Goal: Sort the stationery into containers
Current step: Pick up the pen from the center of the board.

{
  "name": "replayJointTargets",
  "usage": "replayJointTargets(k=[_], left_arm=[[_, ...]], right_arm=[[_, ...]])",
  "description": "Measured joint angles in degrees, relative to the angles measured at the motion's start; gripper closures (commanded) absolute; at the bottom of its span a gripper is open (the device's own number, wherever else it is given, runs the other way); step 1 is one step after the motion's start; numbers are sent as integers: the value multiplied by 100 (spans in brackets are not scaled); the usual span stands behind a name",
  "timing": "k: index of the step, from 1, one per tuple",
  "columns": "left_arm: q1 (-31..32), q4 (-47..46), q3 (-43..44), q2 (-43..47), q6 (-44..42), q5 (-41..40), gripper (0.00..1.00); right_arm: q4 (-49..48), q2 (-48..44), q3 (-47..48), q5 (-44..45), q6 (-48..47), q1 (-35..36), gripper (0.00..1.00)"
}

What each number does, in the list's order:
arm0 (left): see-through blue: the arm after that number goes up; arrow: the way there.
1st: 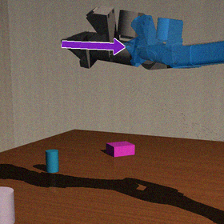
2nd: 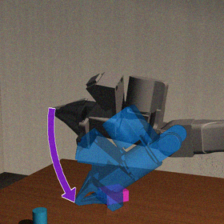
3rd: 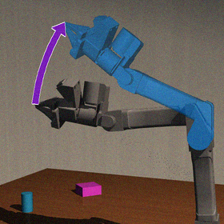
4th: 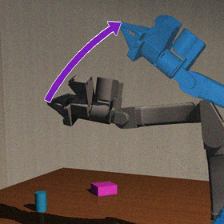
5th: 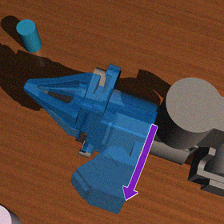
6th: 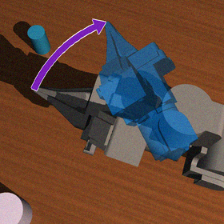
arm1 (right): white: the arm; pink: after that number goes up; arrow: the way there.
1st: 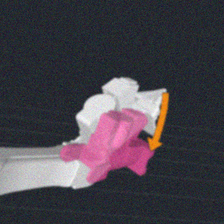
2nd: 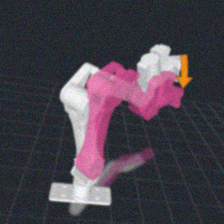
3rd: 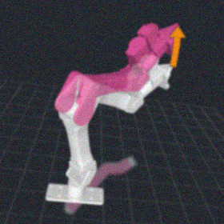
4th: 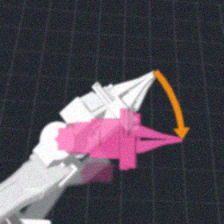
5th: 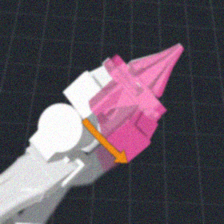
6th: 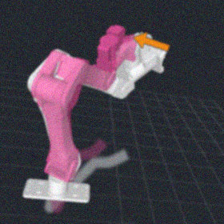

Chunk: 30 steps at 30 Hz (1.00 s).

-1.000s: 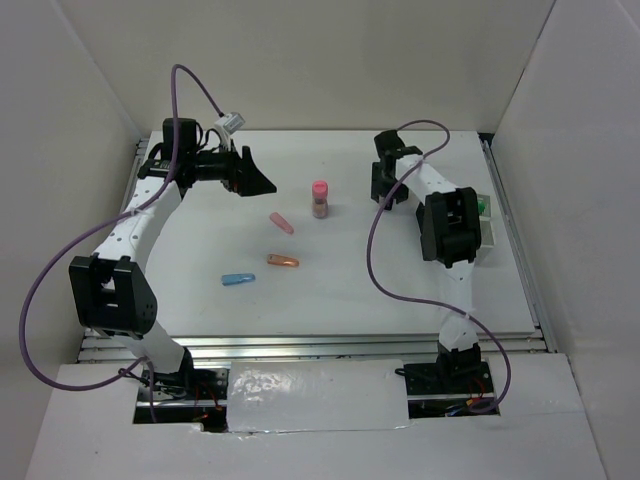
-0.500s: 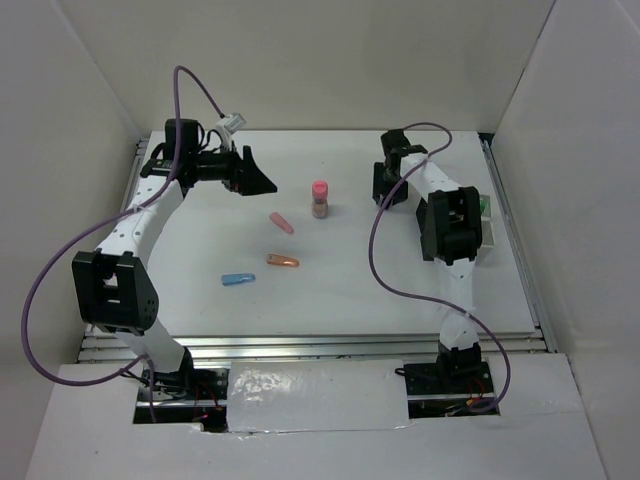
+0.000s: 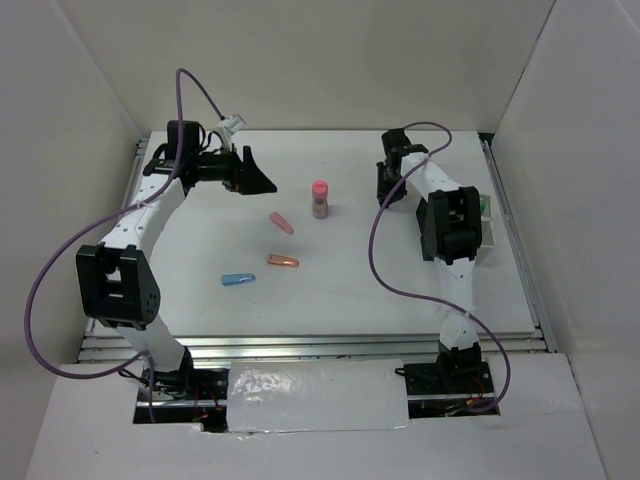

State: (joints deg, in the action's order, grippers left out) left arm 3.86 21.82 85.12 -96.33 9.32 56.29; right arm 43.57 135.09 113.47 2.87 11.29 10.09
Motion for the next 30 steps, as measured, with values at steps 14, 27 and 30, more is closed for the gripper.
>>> replayJointTargets(k=[14, 27, 30], left_arm=[[-35, 22, 79, -22, -4, 4, 1], [-57, 170, -173, 881, -11, 9, 1], [-57, 26, -490, 1176, 33, 59, 1]], right_arm=[[142, -1010, -1231, -387, 24, 330, 100], [162, -3950, -4393, -761, 234, 1217, 100], [142, -4400, -4793, -608, 133, 1443, 100]])
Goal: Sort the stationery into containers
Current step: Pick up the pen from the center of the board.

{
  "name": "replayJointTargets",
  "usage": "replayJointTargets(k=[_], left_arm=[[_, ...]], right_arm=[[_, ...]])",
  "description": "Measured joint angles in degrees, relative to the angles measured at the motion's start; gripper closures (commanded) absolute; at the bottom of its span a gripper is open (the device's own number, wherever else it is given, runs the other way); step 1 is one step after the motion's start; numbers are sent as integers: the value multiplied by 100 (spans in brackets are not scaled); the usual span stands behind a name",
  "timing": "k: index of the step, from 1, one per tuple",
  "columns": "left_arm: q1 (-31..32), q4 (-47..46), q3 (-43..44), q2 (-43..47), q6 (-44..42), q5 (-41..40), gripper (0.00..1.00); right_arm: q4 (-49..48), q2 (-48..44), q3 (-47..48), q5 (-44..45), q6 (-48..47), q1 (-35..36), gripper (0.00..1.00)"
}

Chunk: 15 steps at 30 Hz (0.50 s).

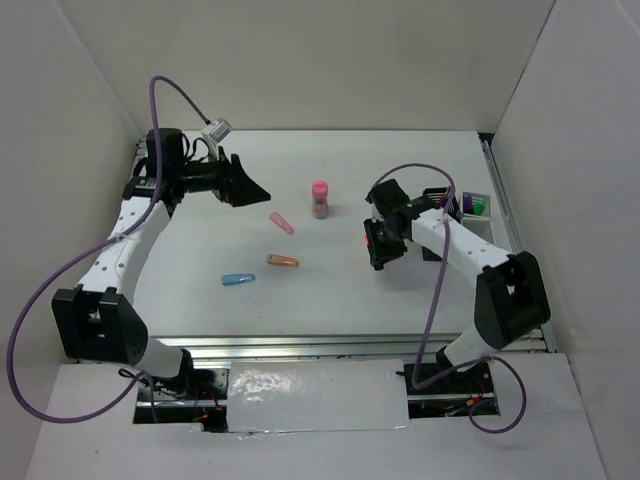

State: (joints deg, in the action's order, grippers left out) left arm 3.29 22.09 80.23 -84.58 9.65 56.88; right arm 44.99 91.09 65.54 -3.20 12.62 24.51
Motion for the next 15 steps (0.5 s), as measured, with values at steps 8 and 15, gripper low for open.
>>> replayJointTargets(k=[8, 15], left_arm=[[219, -1528, -1869, 863, 1554, 153, 2], [887, -2509, -1915, 1058, 2728, -164, 3]], right_arm=[[-278, -1281, 2, 179, -898, 212, 100], [-446, -1932, 490, -48, -1770, 535, 100]])
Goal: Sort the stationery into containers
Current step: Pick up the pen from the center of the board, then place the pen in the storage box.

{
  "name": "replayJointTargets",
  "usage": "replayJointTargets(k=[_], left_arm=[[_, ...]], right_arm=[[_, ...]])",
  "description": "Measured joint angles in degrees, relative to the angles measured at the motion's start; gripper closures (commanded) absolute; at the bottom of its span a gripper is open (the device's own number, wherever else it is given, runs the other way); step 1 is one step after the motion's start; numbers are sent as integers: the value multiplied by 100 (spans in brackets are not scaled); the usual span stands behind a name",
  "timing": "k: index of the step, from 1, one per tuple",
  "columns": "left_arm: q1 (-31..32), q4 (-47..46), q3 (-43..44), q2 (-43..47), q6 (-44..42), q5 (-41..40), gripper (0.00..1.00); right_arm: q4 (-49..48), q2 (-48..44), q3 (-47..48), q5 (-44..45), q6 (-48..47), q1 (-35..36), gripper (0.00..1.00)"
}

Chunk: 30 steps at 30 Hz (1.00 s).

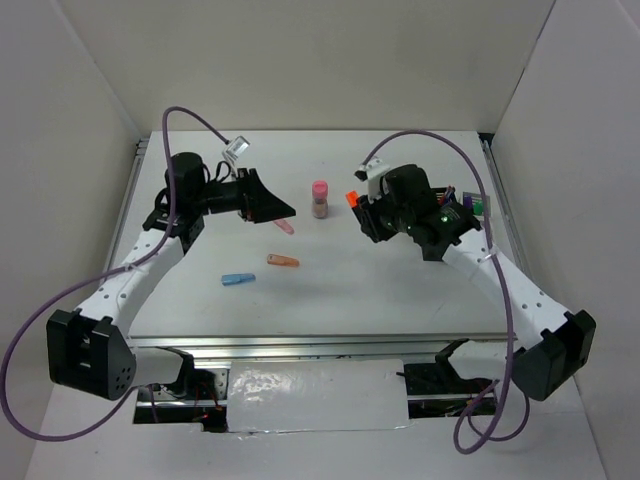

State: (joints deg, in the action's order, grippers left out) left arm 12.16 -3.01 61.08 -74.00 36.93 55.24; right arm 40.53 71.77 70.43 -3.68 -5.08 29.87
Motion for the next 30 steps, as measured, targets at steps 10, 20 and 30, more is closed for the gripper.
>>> replayJointTargets(k=[10, 20, 30], left_arm=[[522, -678, 48, -188, 1156, -271, 9], [1008, -590, 216, -308, 1132, -542, 22], [1038, -415, 396, -476, 1123, -726, 29]], right_arm=[[-527, -304, 79, 413, -271, 1491, 100], [-540, -302, 94, 706, -466, 1725, 100], [-540, -304, 98, 811, -509, 1873, 100]])
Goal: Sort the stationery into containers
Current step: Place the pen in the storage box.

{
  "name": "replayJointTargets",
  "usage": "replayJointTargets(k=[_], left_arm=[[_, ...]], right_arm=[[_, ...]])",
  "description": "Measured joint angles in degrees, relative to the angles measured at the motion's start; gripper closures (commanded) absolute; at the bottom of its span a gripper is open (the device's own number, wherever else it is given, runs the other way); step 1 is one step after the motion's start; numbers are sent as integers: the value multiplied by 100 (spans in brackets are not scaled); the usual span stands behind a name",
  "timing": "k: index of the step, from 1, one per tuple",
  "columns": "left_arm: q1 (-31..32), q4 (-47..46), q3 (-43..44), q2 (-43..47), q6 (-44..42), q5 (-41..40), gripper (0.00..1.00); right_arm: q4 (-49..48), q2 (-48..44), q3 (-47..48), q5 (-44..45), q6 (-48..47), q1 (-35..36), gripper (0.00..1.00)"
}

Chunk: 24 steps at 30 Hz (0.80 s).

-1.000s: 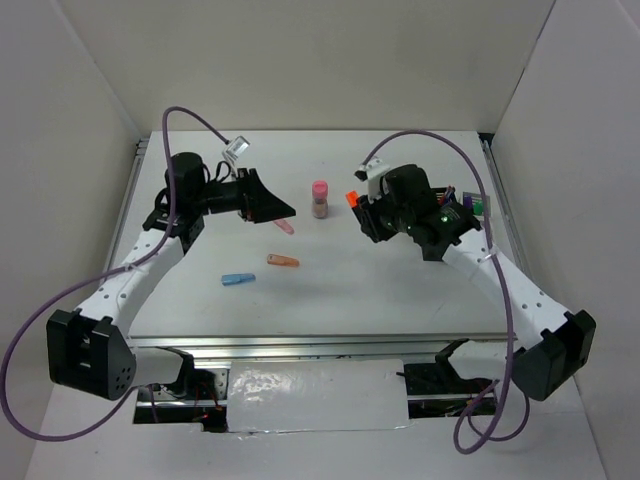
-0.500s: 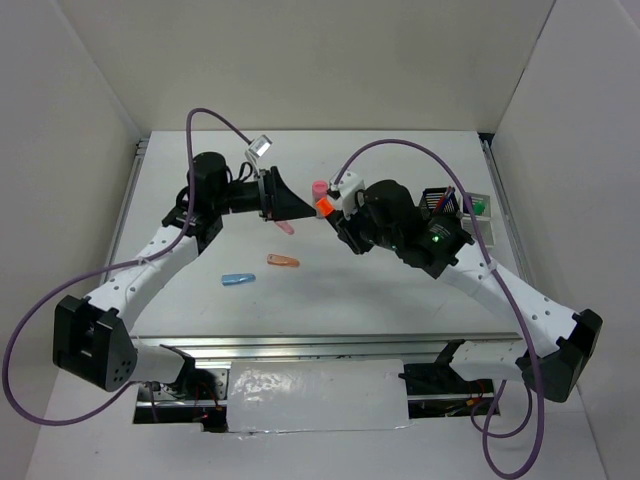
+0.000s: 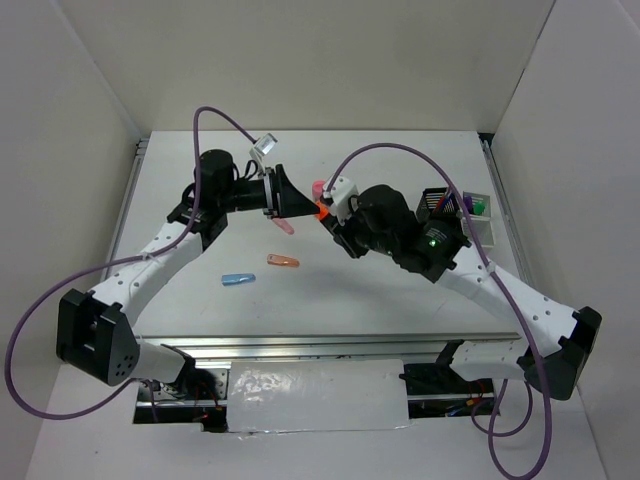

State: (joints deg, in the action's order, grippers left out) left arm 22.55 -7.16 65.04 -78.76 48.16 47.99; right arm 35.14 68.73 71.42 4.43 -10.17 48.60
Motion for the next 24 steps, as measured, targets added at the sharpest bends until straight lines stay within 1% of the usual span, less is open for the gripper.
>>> replayJointTargets(k=[1, 4, 5, 10, 19, 23, 24], left_arm=[[0, 7, 0, -2, 7, -13, 24], [0, -181, -109, 22, 87, -42, 18], [0, -286, -214, 59, 168, -66, 18], [22, -713, -804, 275, 492, -332, 21], [212, -1368, -813, 321, 737, -754, 21], [236, -1587, -813, 321, 874, -859, 28], [236, -1620, -813, 321, 901, -885, 33]], right_arm=[[0, 2, 20, 20, 11, 0, 100], [-2, 17, 144, 76, 144, -46, 100], [-4, 28, 221, 81, 212, -70, 100], [-57, 133, 597, 83, 599, -160, 100], [-105, 380, 837, -149, 986, -162, 100], [-109, 389, 841, -214, 1080, -162, 100], [-111, 389, 844, -229, 1093, -162, 100]])
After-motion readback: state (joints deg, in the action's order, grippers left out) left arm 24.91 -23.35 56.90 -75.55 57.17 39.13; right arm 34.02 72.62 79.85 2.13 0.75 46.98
